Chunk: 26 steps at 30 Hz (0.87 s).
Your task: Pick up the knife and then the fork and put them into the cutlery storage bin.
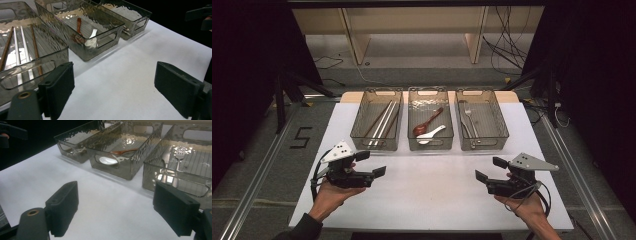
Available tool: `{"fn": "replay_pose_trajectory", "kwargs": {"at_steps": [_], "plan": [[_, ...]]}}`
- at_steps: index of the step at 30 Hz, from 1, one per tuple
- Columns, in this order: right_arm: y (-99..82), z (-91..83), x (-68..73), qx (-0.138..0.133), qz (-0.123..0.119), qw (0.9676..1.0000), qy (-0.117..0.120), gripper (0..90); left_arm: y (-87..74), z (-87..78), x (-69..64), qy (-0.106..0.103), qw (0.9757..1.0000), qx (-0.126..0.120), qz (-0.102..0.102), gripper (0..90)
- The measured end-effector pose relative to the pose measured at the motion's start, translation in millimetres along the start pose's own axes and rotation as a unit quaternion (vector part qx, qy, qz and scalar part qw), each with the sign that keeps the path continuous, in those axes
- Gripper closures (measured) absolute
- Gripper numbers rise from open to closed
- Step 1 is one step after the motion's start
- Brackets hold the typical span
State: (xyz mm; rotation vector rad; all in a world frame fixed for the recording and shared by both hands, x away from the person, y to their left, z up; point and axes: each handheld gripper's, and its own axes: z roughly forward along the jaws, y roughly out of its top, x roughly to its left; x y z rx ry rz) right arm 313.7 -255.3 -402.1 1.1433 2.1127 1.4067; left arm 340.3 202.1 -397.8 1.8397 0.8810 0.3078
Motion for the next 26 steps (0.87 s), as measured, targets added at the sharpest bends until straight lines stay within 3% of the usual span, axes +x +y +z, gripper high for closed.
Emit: {"fn": "replay_pose_trajectory", "kwargs": {"at_steps": [26], "plan": [[0.5,-1.7,-0.8,-0.002,-0.005,1.0000,-0.007,20.9,0.2,0.8,-0.2,0.000,1.0000,0.002,0.001,15.8]]}}
